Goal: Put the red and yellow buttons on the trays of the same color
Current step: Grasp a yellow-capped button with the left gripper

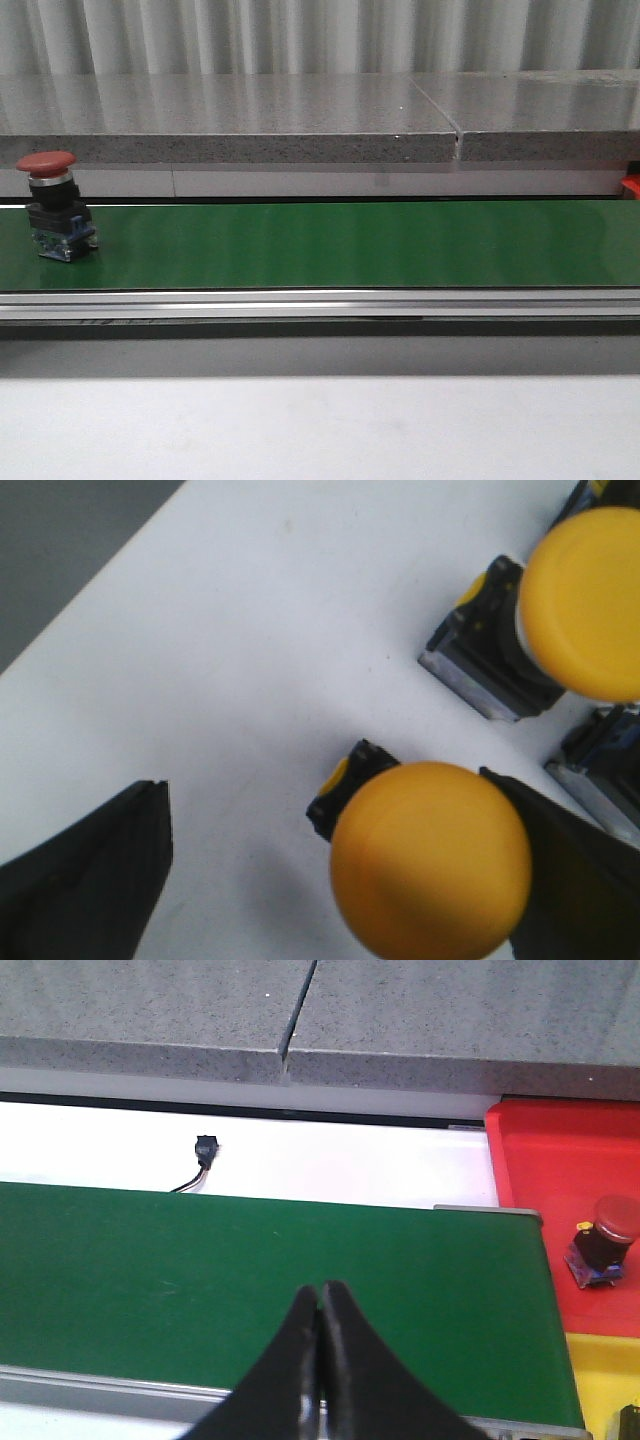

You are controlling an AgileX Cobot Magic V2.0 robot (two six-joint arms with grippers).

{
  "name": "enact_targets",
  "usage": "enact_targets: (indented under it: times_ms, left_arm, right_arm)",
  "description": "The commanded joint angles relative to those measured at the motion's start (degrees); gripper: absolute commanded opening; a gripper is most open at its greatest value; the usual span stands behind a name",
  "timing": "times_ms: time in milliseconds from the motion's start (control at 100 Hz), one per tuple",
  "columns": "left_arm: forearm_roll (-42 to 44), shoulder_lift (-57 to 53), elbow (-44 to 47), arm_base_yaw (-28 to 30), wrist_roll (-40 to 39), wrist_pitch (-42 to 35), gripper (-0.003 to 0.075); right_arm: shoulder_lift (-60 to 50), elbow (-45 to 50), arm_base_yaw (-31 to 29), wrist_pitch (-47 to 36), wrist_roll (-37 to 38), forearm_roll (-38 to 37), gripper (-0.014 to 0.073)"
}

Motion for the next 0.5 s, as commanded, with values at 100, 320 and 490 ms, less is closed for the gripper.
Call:
enact_targets:
  times_ms: [100,320,490]
  left_arm:
    - [-0.14,-2.35,-1.53,0.05,-0.67,-3.96,0.0438]
    - [-0.37,-3.66,-1.53,0.05,-0.67,-2.86,0.0137]
    - [-0.37,-7.43,-1.53,-0.05,-0.67,-2.68,-0.0021]
  right_arm:
    - [-0.08,-1.41,0.11,-3.75,-0.68,0.6,-0.0068]
    - [-0.08,-1.41,0.11,-3.75,-0.68,0.6,-0.0068]
    - [-0.08,-1.41,0.11,-3.75,-0.68,0.6,-0.0068]
